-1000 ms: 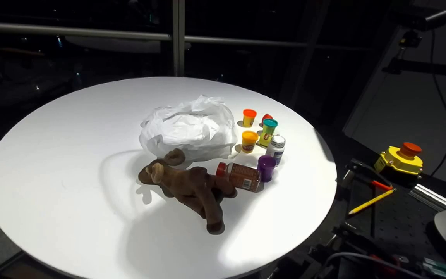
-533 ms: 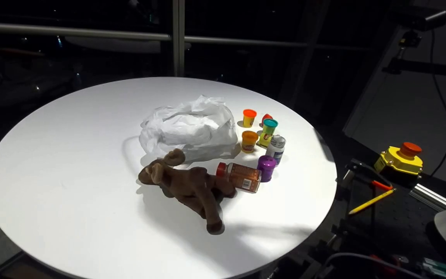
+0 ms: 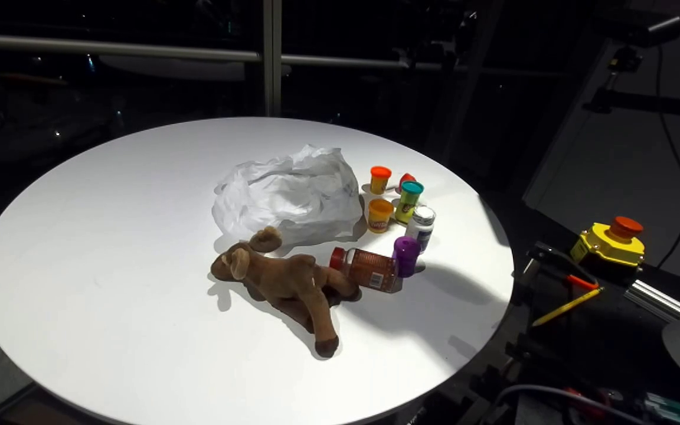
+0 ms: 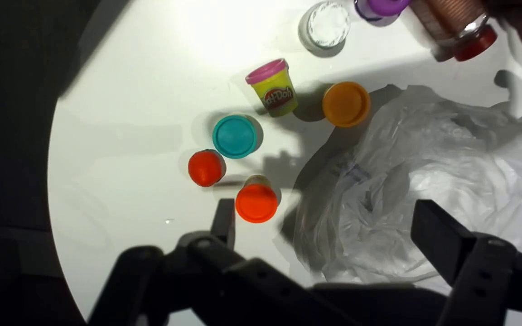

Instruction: Put all the contents in the white plastic bag

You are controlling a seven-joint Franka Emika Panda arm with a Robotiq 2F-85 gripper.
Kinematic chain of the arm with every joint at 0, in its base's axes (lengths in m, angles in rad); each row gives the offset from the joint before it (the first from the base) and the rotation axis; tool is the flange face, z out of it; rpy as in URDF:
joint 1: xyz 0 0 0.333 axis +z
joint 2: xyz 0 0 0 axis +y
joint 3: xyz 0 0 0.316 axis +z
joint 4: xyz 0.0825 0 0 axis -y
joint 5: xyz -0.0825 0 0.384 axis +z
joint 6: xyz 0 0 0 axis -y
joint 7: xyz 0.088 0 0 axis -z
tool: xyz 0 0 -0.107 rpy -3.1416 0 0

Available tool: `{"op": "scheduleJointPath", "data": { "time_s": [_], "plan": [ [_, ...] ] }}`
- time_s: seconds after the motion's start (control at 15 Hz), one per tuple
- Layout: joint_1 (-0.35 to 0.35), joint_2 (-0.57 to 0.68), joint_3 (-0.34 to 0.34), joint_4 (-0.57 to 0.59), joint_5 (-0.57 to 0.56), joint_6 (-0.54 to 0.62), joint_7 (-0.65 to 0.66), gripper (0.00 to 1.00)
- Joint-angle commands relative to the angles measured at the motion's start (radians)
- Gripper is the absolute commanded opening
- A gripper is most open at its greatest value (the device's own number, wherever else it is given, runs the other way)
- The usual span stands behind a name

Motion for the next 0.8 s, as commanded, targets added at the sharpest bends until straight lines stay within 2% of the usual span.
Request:
{"op": "scheduleJointPath", "data": {
  "time_s": [0.0, 0.27, 0.53, 0.73],
  "plan": [
    [-0.004, 0.148, -0.020, 0.021, -0.038, 0.164, 0.073, 1.00],
    [0.003, 0.309, -0.060, 0.052, -0.014, 0.337, 0.113, 1.00],
    [0.003, 0.435, -0.084, 0.112, 0.043, 0.401, 0.109, 1.00],
    [-0.011, 0.502, -0.073, 0.166, 0.123, 0.420, 0.088, 1.00]
  ]
}}
